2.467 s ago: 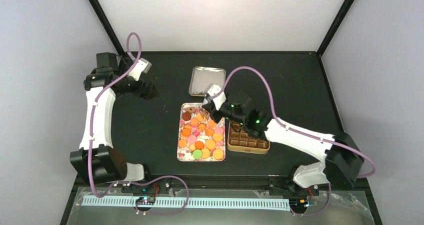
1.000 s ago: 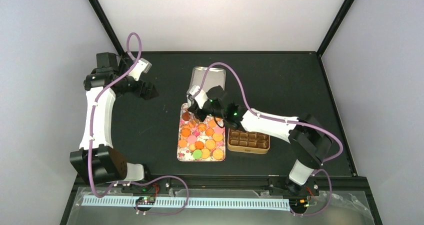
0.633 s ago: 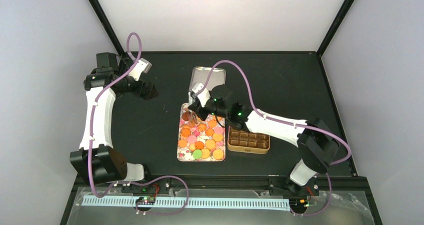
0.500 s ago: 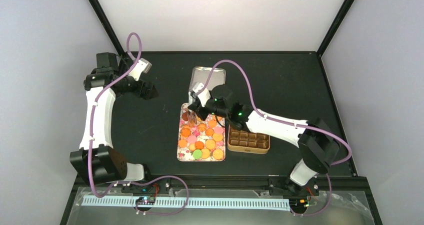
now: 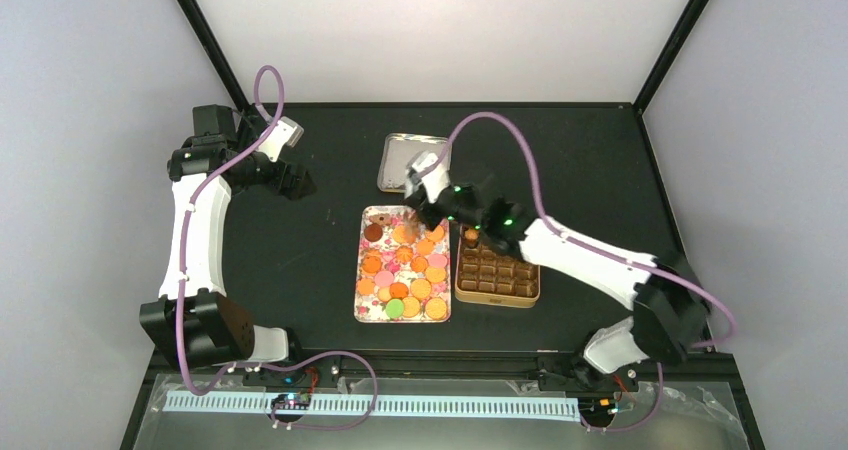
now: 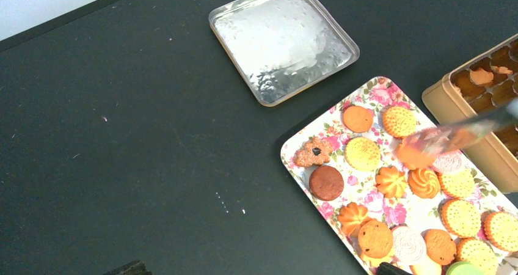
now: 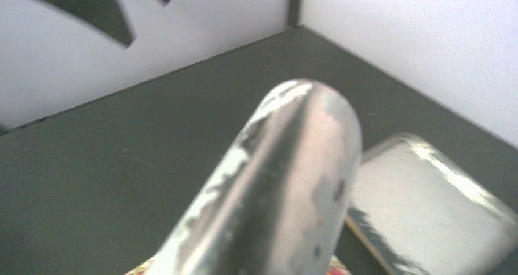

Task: Pack the cookies
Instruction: Pick up the fake cookies from the plate, then place the fake cookies in the empty pocket of the box.

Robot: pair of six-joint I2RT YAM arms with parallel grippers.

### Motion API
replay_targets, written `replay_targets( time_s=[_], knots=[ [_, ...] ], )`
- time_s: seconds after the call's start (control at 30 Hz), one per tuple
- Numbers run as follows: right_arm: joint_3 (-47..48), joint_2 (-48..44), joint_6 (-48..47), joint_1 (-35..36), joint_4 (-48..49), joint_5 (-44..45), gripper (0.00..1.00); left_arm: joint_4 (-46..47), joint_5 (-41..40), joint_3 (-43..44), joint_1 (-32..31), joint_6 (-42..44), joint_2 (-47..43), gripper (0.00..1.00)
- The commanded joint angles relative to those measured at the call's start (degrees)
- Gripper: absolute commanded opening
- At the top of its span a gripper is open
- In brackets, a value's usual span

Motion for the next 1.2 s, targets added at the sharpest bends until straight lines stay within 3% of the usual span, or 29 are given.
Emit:
replay_targets(
  time_s=[0.0,0.27,0.53,0.8,1.17],
  knots=[
    [-0.6,-11.2,-1.5,-4.1,-7.8,8.0,0.01,-1.4,0.4,1.6,0.3,0.9,-0.8,0.99],
    [-4.2,-25.7,-2.4,-9.3,-22.1,20.2,0.01,0.0,1.8,1.4,0.2,0.6,-0.4,0.99],
    [-4.2,-28.8,-1.7,-12.6,-32.9,30.3,0.01,0.6,2.1,1.2,0.3,0.1,0.3,0.98],
    [-7.1,-28.9,-2.4,-13.2,-31.9,33.2,0.01,0.6,3.0,1.2,0.2,-0.1,0.9,0.98],
    [-8.3,-25.9,-2.2,-14.5,-27.0,30.2,0.01,0.3,2.4,1.3,0.2,0.2,0.6,0.98]
  ],
)
